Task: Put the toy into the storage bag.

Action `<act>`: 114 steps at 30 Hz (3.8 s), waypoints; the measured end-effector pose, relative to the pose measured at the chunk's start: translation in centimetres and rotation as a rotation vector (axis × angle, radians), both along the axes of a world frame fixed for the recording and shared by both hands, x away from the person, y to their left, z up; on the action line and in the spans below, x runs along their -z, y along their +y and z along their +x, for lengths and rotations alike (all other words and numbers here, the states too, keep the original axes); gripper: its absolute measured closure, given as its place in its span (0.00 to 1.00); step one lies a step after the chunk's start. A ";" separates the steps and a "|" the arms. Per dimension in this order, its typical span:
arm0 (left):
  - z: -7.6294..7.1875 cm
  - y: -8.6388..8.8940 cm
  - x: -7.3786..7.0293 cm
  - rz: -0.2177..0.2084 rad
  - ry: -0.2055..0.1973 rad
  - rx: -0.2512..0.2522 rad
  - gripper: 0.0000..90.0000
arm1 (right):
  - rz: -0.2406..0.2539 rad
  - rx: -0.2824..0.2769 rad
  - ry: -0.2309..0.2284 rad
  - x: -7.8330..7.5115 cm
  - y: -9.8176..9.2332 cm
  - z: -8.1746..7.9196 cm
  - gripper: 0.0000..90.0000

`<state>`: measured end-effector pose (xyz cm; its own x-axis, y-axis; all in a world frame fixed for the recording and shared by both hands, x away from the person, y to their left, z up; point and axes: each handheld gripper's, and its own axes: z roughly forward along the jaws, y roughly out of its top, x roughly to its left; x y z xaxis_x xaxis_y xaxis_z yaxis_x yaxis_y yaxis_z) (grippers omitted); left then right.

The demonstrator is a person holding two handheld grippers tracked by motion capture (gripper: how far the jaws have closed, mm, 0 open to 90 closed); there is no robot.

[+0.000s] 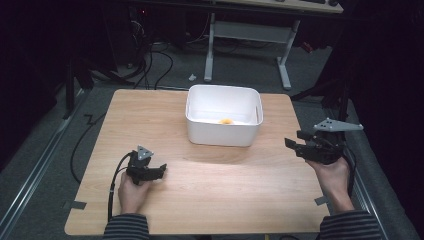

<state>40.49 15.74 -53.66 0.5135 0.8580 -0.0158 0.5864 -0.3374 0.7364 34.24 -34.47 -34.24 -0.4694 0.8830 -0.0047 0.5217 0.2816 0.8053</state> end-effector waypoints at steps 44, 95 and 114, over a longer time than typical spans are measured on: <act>0.0 0.0 0.0 0.000 0.000 -0.001 0.23 | 0.059 -0.086 0.045 5.8 3.7 -1.6 0.50; 0.0 0.0 0.0 0.000 0.000 -0.001 0.23 | 0.040 -0.033 0.186 13.3 5.1 2.2 0.49; 0.0 0.0 0.0 0.000 0.000 -0.001 0.23 | -0.042 0.025 0.198 16.1 5.0 3.0 0.49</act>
<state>40.49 15.75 -53.65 0.5126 0.8585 -0.0159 0.5866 -0.3366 0.7366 37.19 -29.45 -50.39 -0.4427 0.8953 0.0487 0.6757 0.2974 0.6745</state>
